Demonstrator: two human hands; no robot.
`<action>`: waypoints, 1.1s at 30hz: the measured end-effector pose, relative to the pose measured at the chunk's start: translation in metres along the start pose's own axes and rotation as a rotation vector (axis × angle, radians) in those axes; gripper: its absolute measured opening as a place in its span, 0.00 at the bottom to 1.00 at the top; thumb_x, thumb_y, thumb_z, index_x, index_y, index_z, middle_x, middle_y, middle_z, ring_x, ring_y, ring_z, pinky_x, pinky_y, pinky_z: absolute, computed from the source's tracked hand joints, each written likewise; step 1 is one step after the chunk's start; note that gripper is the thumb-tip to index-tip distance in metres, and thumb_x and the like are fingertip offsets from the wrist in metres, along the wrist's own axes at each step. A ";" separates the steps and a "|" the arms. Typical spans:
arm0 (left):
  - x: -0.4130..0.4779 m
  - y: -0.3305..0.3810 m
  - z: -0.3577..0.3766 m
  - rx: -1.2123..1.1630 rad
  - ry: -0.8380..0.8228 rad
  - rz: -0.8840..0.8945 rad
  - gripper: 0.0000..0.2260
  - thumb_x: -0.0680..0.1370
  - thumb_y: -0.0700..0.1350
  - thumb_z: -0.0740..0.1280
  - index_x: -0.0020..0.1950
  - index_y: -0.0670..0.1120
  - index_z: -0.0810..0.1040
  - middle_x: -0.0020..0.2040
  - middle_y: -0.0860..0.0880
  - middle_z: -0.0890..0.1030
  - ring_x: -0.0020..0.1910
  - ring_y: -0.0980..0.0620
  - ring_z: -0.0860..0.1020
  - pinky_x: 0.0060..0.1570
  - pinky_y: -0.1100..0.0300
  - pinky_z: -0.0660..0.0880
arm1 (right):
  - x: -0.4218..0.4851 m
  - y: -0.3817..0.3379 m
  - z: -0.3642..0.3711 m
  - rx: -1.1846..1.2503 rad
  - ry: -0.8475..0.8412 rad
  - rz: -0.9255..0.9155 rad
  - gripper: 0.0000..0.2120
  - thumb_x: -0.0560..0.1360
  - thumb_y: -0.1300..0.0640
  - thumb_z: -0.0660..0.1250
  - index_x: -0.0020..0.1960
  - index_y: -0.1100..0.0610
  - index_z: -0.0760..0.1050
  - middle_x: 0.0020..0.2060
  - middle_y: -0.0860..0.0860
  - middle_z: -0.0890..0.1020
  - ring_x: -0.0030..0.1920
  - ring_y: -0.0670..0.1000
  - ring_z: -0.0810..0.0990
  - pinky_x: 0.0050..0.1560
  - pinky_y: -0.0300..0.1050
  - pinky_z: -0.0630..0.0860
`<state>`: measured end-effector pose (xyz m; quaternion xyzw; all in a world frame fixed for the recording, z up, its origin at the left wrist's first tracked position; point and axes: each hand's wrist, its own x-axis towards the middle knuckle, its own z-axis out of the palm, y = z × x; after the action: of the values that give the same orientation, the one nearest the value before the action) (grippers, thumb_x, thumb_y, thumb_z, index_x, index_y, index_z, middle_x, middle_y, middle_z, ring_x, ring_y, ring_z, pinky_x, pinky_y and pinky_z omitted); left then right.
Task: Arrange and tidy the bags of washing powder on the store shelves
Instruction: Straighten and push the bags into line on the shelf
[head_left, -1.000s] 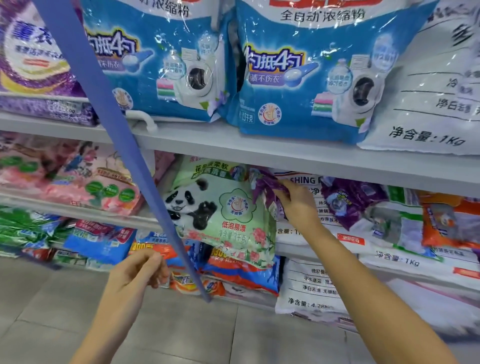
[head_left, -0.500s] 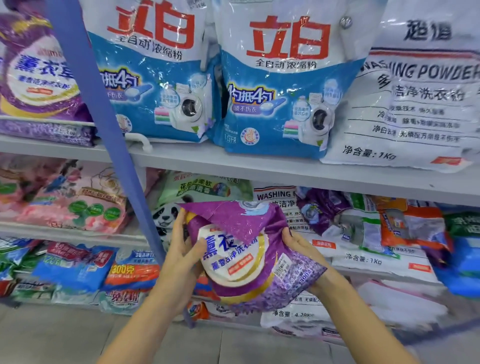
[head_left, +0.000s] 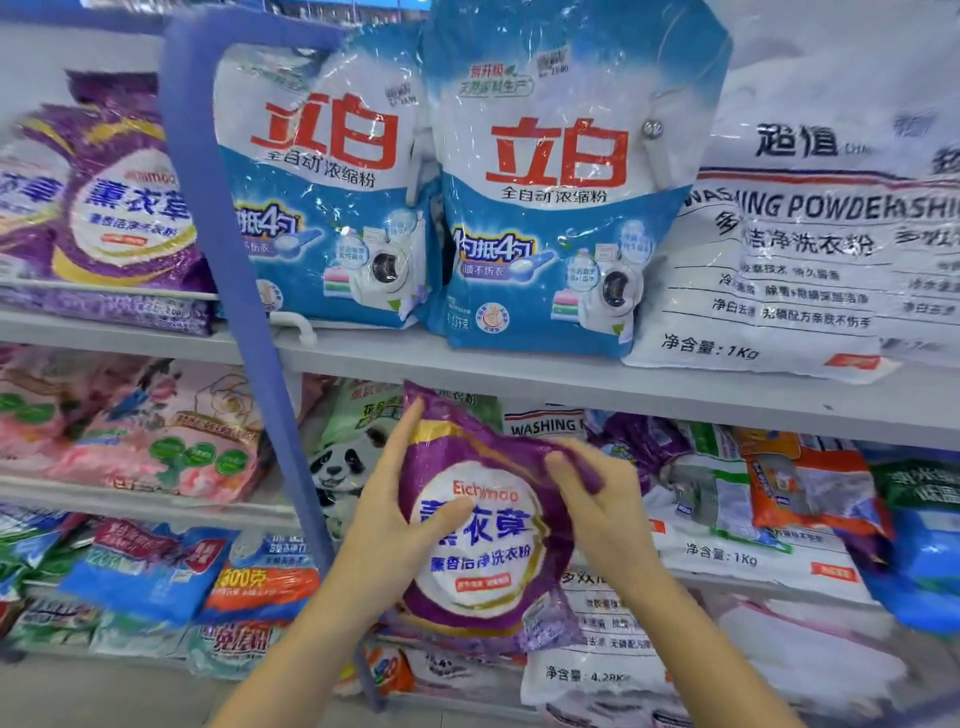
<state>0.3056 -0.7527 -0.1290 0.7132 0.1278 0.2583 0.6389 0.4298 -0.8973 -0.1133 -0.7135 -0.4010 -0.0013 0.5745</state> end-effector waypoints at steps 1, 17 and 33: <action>0.000 0.004 -0.003 0.060 -0.028 0.044 0.36 0.67 0.48 0.71 0.67 0.71 0.57 0.62 0.60 0.74 0.55 0.61 0.79 0.52 0.60 0.79 | 0.004 -0.003 -0.005 0.136 0.034 0.117 0.14 0.76 0.44 0.63 0.41 0.50 0.81 0.38 0.45 0.84 0.40 0.43 0.81 0.44 0.38 0.76; 0.008 0.000 -0.022 -0.028 -0.065 -0.048 0.09 0.73 0.53 0.70 0.49 0.52 0.76 0.39 0.65 0.83 0.40 0.65 0.81 0.38 0.73 0.74 | 0.093 -0.085 -0.024 0.633 -0.011 0.352 0.07 0.79 0.55 0.60 0.49 0.56 0.76 0.35 0.47 0.85 0.35 0.44 0.83 0.40 0.40 0.81; 0.019 0.002 -0.023 -1.087 -0.131 -0.405 0.56 0.48 0.61 0.82 0.71 0.41 0.68 0.63 0.38 0.77 0.60 0.41 0.78 0.54 0.46 0.78 | 0.135 -0.149 -0.017 0.775 0.106 0.295 0.07 0.79 0.55 0.61 0.47 0.58 0.75 0.30 0.50 0.83 0.30 0.48 0.83 0.32 0.45 0.81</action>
<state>0.3089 -0.7237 -0.1223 0.2587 0.0708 0.1147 0.9565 0.4436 -0.8318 0.0767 -0.4930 -0.2353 0.1955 0.8144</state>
